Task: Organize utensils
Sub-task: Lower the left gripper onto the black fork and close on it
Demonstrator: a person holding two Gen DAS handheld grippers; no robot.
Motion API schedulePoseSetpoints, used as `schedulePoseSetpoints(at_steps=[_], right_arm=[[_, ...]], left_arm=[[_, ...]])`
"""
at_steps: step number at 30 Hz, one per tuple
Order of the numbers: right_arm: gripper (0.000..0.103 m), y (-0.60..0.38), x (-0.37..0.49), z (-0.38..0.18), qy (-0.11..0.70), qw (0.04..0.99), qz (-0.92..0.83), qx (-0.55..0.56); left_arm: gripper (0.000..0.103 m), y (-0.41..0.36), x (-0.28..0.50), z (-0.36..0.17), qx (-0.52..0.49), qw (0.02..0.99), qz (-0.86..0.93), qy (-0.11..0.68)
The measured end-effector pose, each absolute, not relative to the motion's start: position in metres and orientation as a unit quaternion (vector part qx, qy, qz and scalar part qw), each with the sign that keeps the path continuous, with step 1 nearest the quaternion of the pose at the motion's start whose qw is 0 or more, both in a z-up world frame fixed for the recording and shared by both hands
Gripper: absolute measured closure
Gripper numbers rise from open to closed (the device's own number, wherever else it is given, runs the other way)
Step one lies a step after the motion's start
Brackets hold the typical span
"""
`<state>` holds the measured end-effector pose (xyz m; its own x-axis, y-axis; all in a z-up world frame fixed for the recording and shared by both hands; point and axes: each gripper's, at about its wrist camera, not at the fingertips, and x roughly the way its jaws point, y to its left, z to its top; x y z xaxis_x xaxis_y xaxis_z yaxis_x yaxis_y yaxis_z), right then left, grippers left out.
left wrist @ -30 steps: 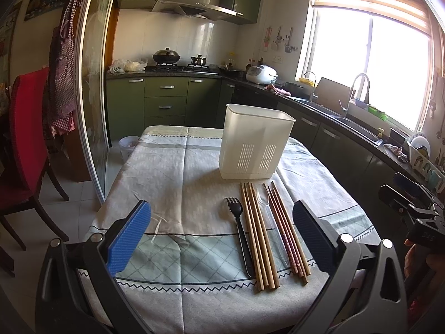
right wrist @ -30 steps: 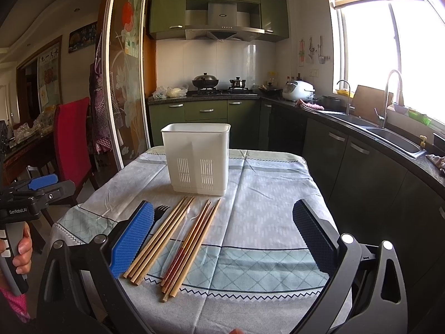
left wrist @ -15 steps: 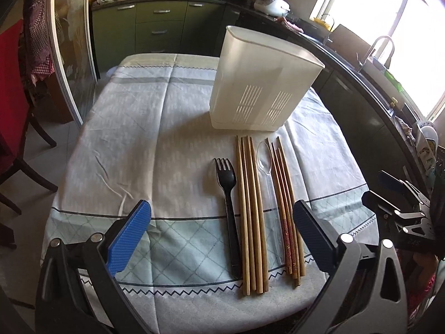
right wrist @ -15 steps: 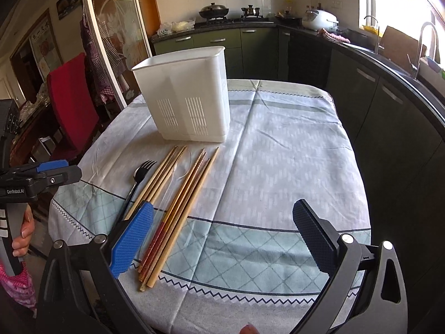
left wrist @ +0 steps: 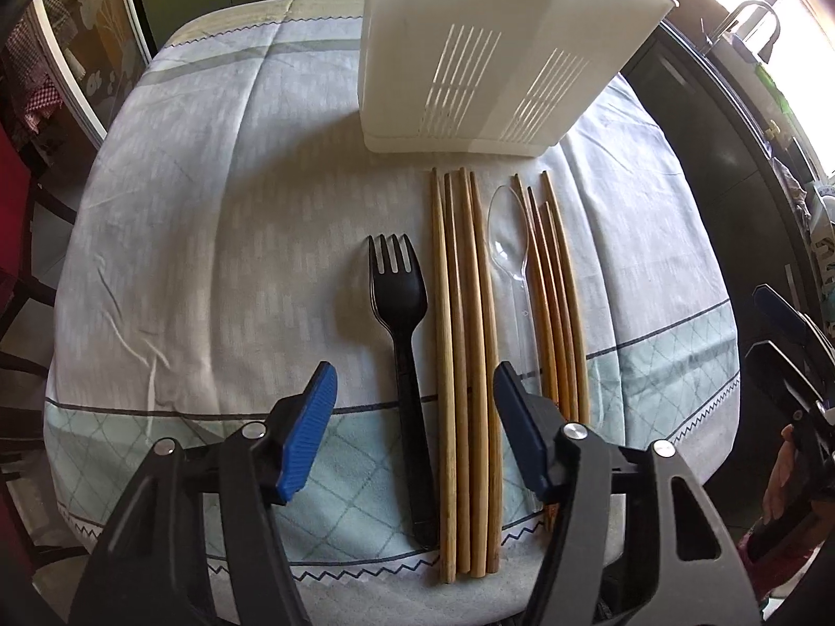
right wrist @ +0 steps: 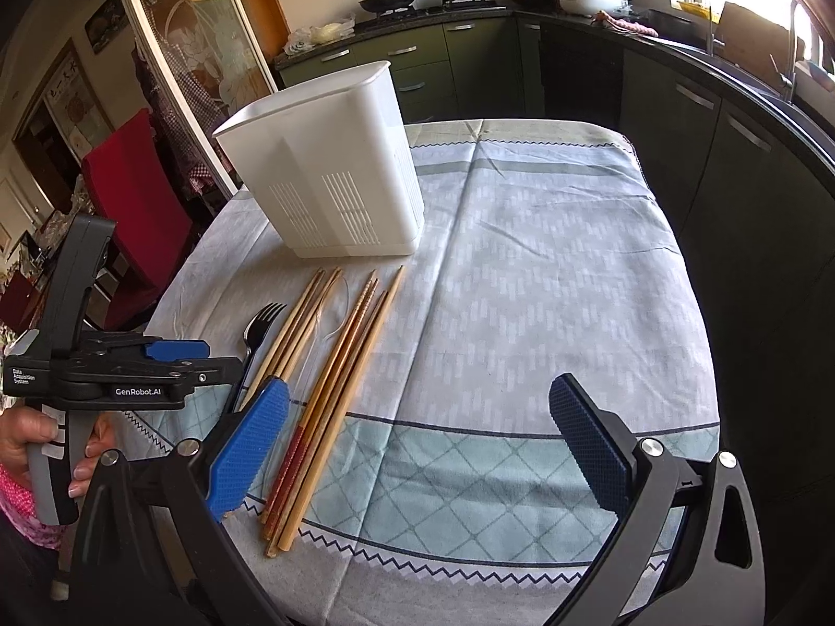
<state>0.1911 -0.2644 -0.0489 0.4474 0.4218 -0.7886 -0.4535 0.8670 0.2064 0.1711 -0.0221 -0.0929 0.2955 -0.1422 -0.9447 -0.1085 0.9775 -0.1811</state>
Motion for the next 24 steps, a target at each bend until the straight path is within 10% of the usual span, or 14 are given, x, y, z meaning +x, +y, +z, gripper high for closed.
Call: schedulePoseSetpoints(at_steps=[16,24], right_arm=[[0.004,-0.253,0.190,-0.046,0.451,0.851,0.266,-0.037],[0.004,-0.221,0.204,-0.050,0.486,0.819,0.302,-0.033]], left_arm=[[0.091,-0.030,0.196,-0.112,-0.075,0.791,0.029,0.607],[0.094,-0.018,0.198,-0.111,-0.078,0.792,0.029,0.605]])
